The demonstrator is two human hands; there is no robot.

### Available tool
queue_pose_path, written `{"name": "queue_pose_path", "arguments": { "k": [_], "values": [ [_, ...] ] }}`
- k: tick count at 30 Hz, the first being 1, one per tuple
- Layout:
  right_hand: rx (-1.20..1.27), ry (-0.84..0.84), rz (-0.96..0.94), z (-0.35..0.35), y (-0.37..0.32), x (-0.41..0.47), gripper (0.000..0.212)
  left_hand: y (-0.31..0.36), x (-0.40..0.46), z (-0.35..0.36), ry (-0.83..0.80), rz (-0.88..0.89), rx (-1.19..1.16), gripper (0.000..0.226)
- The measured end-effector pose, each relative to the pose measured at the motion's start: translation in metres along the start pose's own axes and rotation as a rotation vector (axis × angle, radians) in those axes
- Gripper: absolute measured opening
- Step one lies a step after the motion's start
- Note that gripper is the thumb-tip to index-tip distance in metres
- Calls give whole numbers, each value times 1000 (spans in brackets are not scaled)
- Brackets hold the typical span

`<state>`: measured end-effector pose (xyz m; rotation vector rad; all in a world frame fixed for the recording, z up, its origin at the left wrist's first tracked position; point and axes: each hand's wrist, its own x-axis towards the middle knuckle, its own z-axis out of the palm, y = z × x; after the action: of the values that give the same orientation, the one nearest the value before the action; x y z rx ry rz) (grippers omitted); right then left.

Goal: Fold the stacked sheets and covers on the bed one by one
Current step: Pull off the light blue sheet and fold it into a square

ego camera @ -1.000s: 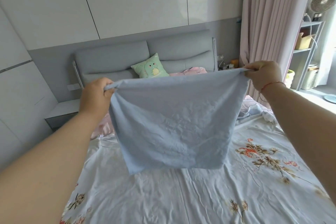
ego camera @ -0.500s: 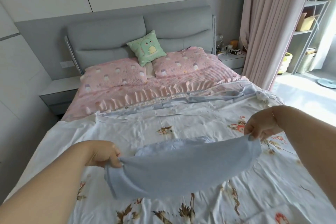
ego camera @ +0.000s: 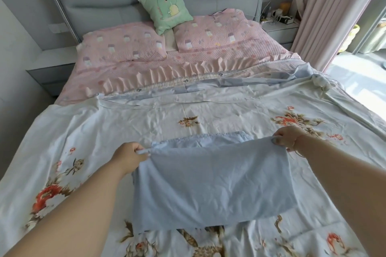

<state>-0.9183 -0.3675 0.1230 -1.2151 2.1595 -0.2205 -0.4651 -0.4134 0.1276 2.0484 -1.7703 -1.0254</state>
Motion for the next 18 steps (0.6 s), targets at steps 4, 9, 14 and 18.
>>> {"name": "queue_pose_path", "arguments": {
  "k": [4, 9, 14, 18],
  "values": [
    [-26, 182, -28, 21, -10, 49, 21, 9, 48, 15, 142, 57, 64, 23],
    [159, 456, 3, 41, -34, 95, 23, 17, 107, 32, 346, 83, 85, 18],
    [343, 527, -76, 84, -36, 113, 42, -1, 141, 72, 455, 118, 95, 37],
    [107, 354, -269, 144, -20, 94, 49, -32, 122, 141, 324, 331, 432, 56]
  ]
}}
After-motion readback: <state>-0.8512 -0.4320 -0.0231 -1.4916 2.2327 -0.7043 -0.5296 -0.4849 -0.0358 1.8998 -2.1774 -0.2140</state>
